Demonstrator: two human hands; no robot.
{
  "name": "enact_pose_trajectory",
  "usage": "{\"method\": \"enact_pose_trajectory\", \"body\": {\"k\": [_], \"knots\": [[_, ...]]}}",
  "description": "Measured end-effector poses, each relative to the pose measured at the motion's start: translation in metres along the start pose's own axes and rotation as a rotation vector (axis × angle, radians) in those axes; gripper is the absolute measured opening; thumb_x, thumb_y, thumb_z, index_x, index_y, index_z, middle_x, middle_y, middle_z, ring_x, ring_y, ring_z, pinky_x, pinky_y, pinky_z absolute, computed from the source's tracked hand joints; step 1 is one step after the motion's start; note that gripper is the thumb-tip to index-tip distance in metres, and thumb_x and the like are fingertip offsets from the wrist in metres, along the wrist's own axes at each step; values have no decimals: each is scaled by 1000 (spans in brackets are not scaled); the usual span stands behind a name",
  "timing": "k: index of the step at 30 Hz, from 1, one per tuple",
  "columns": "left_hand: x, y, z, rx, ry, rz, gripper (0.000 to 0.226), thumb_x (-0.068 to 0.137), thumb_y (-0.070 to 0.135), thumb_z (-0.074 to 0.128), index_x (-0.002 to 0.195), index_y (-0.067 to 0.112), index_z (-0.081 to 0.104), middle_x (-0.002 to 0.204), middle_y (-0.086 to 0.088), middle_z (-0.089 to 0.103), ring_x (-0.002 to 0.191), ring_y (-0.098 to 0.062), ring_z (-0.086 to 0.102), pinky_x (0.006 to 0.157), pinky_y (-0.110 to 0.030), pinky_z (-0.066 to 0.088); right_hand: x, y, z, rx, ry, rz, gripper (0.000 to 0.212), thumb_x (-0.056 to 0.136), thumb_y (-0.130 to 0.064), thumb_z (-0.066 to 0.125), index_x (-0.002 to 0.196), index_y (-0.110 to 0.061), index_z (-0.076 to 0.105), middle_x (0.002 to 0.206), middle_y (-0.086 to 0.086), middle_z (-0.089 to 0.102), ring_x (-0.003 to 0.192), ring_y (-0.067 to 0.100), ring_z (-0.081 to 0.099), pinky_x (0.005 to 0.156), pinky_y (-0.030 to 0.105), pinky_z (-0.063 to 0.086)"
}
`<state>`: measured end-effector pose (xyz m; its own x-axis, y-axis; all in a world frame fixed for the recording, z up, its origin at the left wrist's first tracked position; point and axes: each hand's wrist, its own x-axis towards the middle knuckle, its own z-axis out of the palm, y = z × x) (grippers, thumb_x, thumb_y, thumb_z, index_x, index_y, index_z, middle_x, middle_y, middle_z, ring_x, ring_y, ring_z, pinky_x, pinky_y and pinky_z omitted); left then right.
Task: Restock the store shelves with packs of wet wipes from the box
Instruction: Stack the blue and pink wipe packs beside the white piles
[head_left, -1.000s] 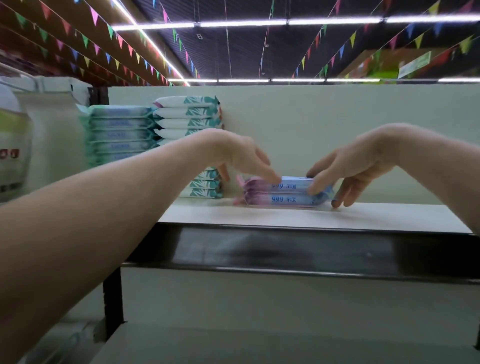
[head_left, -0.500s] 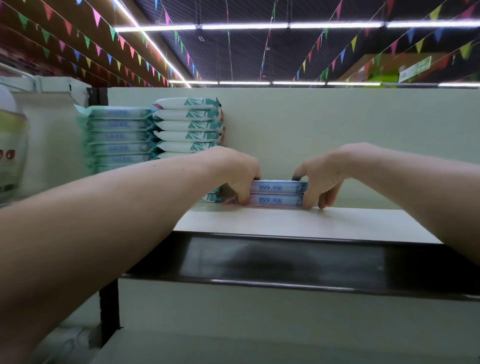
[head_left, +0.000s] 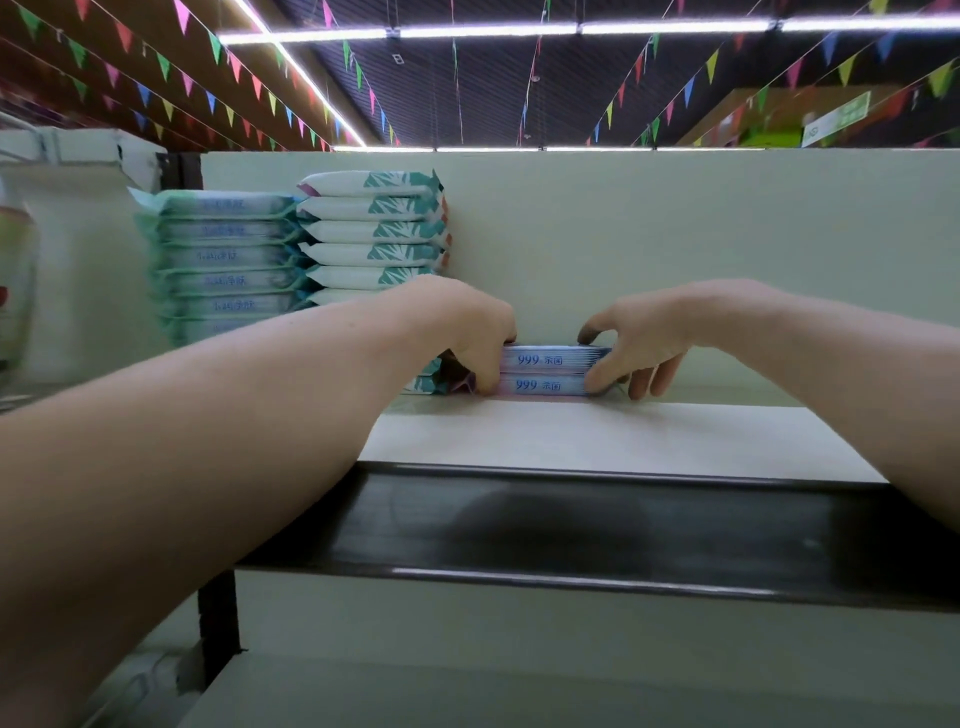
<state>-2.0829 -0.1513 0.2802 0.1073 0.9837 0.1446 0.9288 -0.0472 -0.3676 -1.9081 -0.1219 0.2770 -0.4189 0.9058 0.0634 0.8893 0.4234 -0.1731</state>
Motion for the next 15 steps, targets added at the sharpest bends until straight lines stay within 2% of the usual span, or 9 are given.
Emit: {"method": "enact_pose_trajectory", "body": {"k": [2,5,7,11,15], "knots": [[0,-2,-3,-37,20,-12,50,81,36,67,127,15,59,109,-6,67,99,-28,63,86,-37,53,0,2,-4,34,49,-10,56,87,-27,67,137,-19,44,98,12,69,77,20,72,69,32,60],[0,-2,-6,-69,52,29,30,86,26,58,109,11,70,97,-8,72,87,-26,66,77,-34,53,-1,4,-4,13,108,-32,35,88,-22,64,121,-14,59,95,12,70,76,20,71,65,30,60],[0,0,-7,-59,57,39,25,85,23,58,102,12,72,88,-8,73,84,-27,68,72,-33,54,-1,3,-3,-16,120,-43,26,87,-20,63,112,-12,63,88,10,71,69,17,69,65,29,60],[1,-1,-4,-60,92,31,25,81,22,59,99,14,73,81,-7,72,76,-26,65,68,-31,53,-1,0,-3,-54,149,-50,22,87,-21,63,107,-13,64,69,3,68,57,11,65,63,27,59],[4,-2,-1,-75,93,28,28,78,28,61,99,15,73,85,-7,73,79,-26,68,70,-34,55,-1,-1,-1,-24,127,-31,27,84,-26,68,107,-14,61,77,6,69,68,16,70,63,29,60]]}}
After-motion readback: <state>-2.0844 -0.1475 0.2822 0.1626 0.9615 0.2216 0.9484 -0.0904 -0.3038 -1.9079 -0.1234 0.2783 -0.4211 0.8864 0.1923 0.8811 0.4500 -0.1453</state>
